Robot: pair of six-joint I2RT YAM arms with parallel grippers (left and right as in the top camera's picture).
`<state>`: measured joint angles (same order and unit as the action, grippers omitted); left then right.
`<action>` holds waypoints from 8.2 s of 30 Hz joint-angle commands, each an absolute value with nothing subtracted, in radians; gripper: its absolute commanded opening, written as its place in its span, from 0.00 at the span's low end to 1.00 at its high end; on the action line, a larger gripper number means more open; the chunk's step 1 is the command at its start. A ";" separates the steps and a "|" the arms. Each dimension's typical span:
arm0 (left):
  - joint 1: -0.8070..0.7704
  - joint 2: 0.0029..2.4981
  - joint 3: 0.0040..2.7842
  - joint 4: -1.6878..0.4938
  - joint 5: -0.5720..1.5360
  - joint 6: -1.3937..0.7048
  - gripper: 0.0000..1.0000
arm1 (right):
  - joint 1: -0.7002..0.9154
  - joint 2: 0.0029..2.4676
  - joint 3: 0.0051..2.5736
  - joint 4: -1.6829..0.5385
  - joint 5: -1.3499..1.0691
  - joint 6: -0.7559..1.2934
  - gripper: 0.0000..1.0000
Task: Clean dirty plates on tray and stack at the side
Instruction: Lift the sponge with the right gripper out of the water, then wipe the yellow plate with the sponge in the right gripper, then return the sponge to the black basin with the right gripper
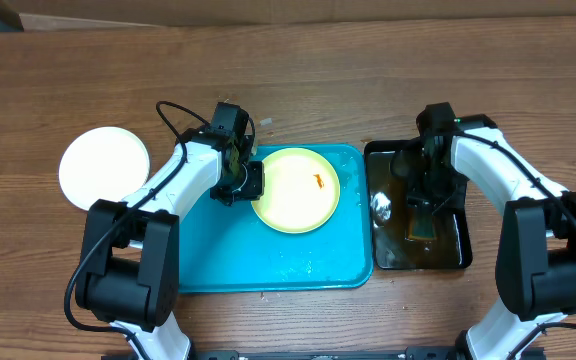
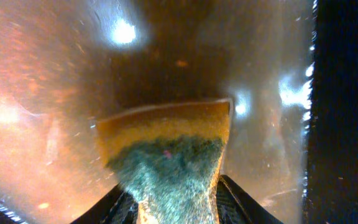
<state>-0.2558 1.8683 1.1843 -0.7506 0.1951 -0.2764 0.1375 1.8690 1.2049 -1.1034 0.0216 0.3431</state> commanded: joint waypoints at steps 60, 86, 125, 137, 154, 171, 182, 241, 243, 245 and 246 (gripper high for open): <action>-0.265 1.885 1.178 -0.766 0.180 -0.247 0.20 | 0.143 1.853 1.475 -1.353 -0.002 0.346 0.04; -0.270 1.893 1.173 -0.764 0.172 -0.247 0.04 | 0.150 1.853 1.456 -1.314 0.097 0.325 0.04; -0.270 1.898 1.174 -0.773 0.157 -0.251 0.04 | 0.620 1.863 1.594 -1.012 0.143 0.429 0.04; -0.270 1.898 1.174 -0.774 0.157 -0.251 0.04 | 0.706 2.042 1.588 -1.007 0.418 0.455 0.04; -0.270 1.898 1.174 -0.774 0.162 -0.251 0.04 | 0.706 2.106 1.502 -0.953 0.281 0.509 0.04; -0.270 1.898 1.174 -0.774 0.165 -0.251 0.05 | 0.691 2.106 1.492 -0.881 -0.078 0.458 0.04; -0.269 1.898 1.174 -0.774 0.165 -0.250 0.05 | 0.606 2.082 1.627 -0.852 -0.324 0.401 0.04; -0.269 1.898 1.174 -0.762 0.166 -0.250 0.41 | 0.221 1.899 1.165 -1.083 0.023 0.393 0.04; -0.269 1.898 1.174 -0.762 0.166 -0.250 0.41 | 0.221 1.899 1.172 -1.088 0.023 0.385 0.18; -0.269 1.898 1.174 -0.762 0.166 -0.250 0.41 | 0.220 1.899 1.196 -1.094 0.024 0.361 0.68; -0.269 1.898 1.174 -0.762 0.166 -0.250 0.41 | 0.220 1.899 1.211 -1.098 0.024 0.358 0.74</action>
